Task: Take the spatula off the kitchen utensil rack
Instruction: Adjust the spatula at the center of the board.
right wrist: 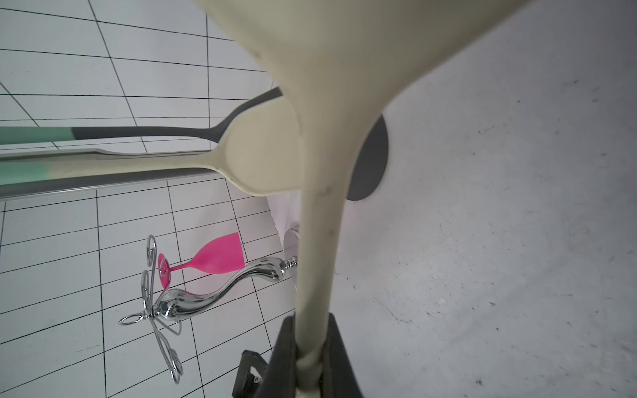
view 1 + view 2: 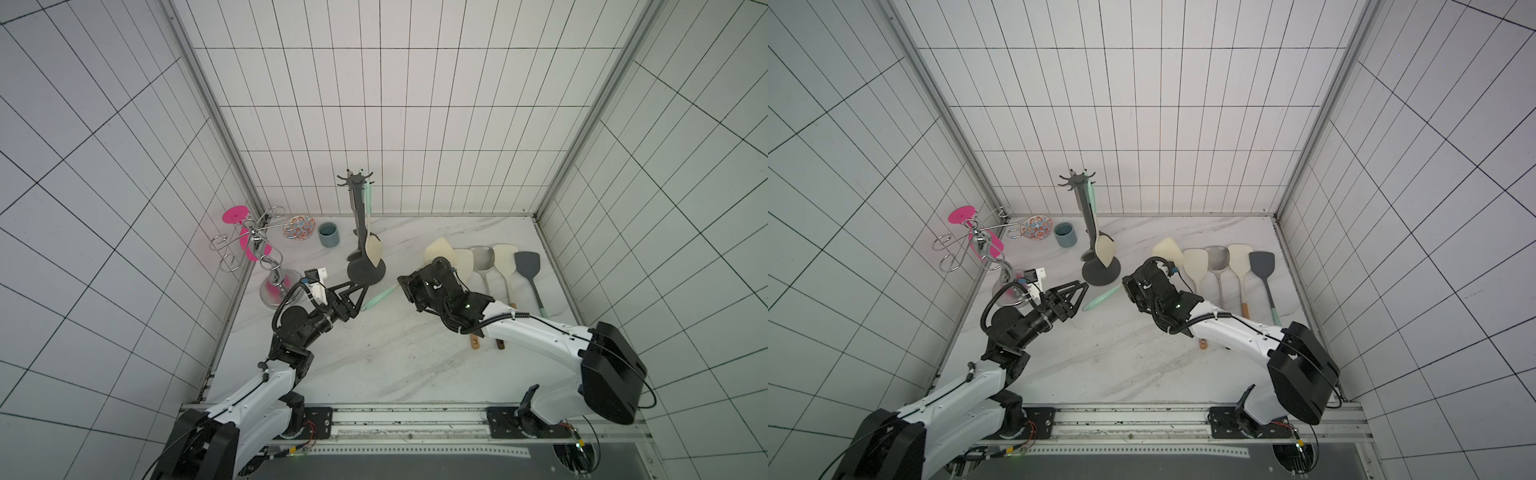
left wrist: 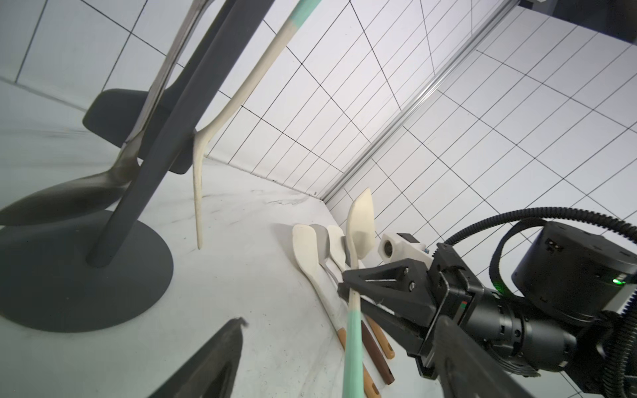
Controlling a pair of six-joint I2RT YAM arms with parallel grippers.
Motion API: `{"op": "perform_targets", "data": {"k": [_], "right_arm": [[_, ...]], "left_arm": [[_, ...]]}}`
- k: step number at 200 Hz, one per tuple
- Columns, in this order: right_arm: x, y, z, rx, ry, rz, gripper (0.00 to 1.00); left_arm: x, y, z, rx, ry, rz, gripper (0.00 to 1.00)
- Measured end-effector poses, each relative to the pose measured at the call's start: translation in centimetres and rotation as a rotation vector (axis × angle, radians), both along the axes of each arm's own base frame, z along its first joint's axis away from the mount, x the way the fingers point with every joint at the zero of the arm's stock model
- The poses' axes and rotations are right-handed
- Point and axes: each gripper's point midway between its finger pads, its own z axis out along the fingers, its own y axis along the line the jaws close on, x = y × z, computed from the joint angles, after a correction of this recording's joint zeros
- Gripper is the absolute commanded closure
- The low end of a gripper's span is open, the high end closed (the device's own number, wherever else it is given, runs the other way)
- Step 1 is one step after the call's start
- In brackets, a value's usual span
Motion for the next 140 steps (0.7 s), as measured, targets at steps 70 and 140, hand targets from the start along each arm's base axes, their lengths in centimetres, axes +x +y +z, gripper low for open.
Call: {"op": "perform_targets", "data": {"k": [70,140], "right_arm": [[-0.3,-8.7,4.9,-0.419,-0.292,0.108,1.00],[-3.0,-14.1,-2.5,-0.974,-0.175,0.380,1.00]], "left_arm": [[1.3,0.8,-1.5,0.043,0.058,0.073,0.02],[1.9,0.8,-2.8,0.066,0.101,0.088,0.02]]}}
